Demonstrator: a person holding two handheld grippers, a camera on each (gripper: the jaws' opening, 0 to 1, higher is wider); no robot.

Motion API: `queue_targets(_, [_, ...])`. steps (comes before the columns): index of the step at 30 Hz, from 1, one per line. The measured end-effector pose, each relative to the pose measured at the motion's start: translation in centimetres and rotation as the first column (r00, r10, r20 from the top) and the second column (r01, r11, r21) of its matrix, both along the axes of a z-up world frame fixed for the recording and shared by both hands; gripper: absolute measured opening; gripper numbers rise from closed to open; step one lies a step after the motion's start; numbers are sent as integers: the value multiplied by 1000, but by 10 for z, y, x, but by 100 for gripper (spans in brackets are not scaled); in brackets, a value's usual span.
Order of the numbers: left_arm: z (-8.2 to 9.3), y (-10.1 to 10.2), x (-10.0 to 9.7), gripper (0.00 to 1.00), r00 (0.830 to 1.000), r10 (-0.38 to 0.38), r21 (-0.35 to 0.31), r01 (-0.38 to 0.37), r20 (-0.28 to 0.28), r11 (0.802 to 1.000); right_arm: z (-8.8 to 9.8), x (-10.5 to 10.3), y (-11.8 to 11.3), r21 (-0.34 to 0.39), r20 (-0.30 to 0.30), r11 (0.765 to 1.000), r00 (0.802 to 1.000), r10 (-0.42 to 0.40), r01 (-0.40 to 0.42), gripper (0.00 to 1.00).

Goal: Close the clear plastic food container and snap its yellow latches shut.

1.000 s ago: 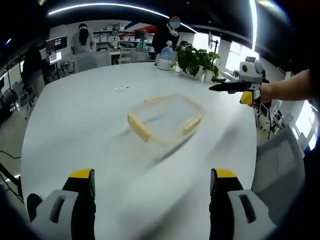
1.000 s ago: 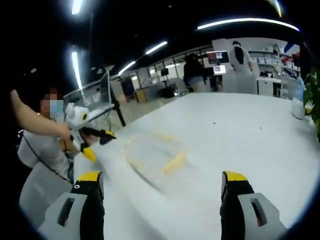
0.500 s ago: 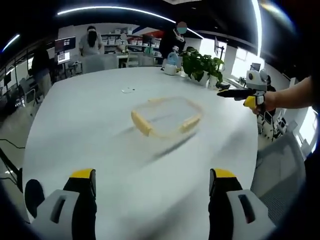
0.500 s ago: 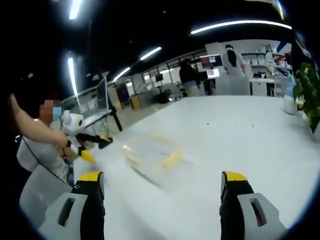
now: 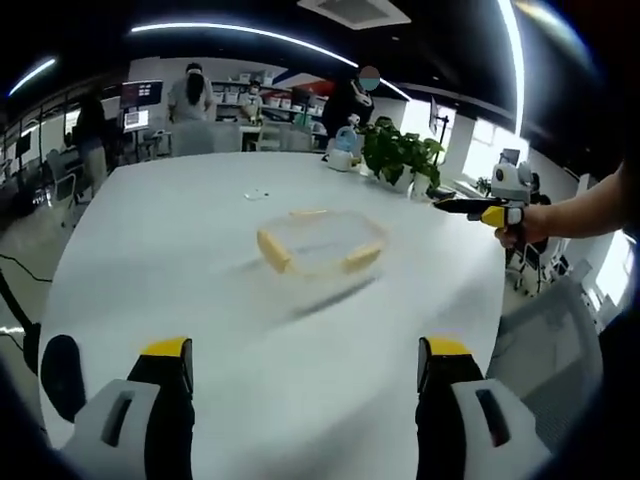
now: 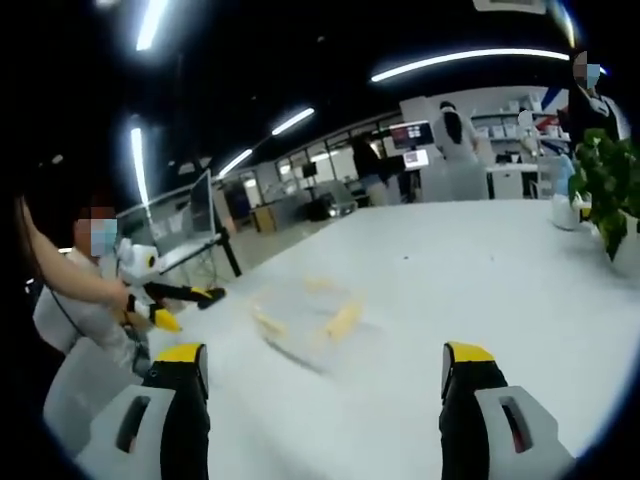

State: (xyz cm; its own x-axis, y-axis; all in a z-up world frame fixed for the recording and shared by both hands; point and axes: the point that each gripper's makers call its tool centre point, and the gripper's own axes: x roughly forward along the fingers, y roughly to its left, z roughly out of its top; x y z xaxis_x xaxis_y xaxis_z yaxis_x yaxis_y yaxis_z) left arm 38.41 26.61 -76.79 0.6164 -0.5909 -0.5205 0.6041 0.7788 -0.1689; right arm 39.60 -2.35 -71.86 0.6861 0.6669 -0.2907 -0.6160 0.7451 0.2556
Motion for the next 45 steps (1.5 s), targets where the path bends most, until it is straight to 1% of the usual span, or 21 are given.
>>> queue_targets(6, [2, 2, -8, 94, 1000, 21, -40, -21, 4, 999, -3, -14, 0, 6, 3, 1000, 1000, -8, 8, 98])
queue_targets(12, [3, 6, -17, 94, 999, 46, -61, -45, 13, 997, -6, -25, 3, 2, 6, 1000, 1000, -6, 6, 97])
queue_targets(15, [2, 10, -20, 93, 998, 66, -68, -65, 14, 996, -9, -28, 1, -2, 6, 1000, 1000, -12, 12, 97])
queue_targets(20, [0, 15, -24, 93, 995, 95, -75, -94, 12, 993, -7, -32, -1, 14, 5, 999, 999, -32, 32, 96])
queue_targets(25, [-2, 16, -29, 93, 993, 117, -98, -116, 1, 988, -16, -40, 1, -13, 2, 1000, 1000, -11, 11, 96])
queue_targets(31, [-3, 16, -37, 92, 992, 124, -113, -124, -7, 986, -15, -50, 2, -3, 4, 1000, 1000, -18, 18, 95])
queue_targets(36, [-3, 15, -43, 92, 992, 128, -121, -128, -6, 984, -19, -60, 2, 0, -5, 1000, 1000, -16, 16, 94])
queue_targets(40, [-1, 11, -49, 92, 990, 138, -148, -138, -8, 979, -21, -67, 2, 0, -12, 1000, 1000, -9, 9, 95])
queue_targets(45, [1, 7, -58, 91, 992, 129, -161, -126, 10, 979, -19, -76, 4, -10, -4, 1000, 1000, 4, -4, 94])
